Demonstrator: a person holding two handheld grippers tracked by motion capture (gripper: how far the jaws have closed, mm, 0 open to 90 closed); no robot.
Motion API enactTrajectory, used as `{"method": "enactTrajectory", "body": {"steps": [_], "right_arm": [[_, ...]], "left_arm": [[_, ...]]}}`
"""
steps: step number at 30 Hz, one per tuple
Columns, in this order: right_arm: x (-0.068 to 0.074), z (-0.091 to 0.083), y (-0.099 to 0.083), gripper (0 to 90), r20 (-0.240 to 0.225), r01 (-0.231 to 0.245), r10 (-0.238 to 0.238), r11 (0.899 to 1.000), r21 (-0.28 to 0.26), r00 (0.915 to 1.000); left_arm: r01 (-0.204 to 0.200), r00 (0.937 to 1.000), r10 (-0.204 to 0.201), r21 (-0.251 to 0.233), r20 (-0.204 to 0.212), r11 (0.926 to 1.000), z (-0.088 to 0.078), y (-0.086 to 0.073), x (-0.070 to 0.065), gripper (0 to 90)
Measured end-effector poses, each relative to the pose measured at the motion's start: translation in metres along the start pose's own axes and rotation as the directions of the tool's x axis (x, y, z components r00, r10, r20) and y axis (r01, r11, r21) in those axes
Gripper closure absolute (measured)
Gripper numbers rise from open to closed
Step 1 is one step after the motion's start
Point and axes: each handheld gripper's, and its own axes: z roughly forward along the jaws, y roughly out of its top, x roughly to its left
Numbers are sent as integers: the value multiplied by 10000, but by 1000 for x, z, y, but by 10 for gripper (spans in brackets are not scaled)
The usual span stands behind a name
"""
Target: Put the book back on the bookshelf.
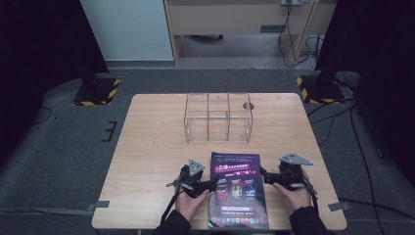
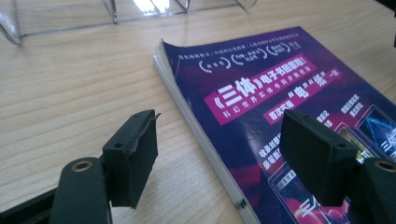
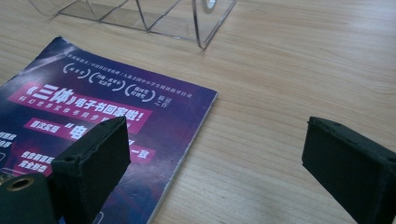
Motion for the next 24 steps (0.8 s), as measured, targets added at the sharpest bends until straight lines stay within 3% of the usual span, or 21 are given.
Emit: {"method": "enactTrajectory", "body": {"steps": [20, 24], "right_arm": [[19, 15, -11, 90, -559, 239, -207, 9981, 567, 9982], [21, 16, -13, 111, -597, 350, -309, 9971, 682, 9977]], "left_arm": [[256, 9993, -266, 391, 261, 9989, 19, -8, -10, 323], [551, 9974, -566, 335, 454, 9979, 20, -8, -10, 330]]}}
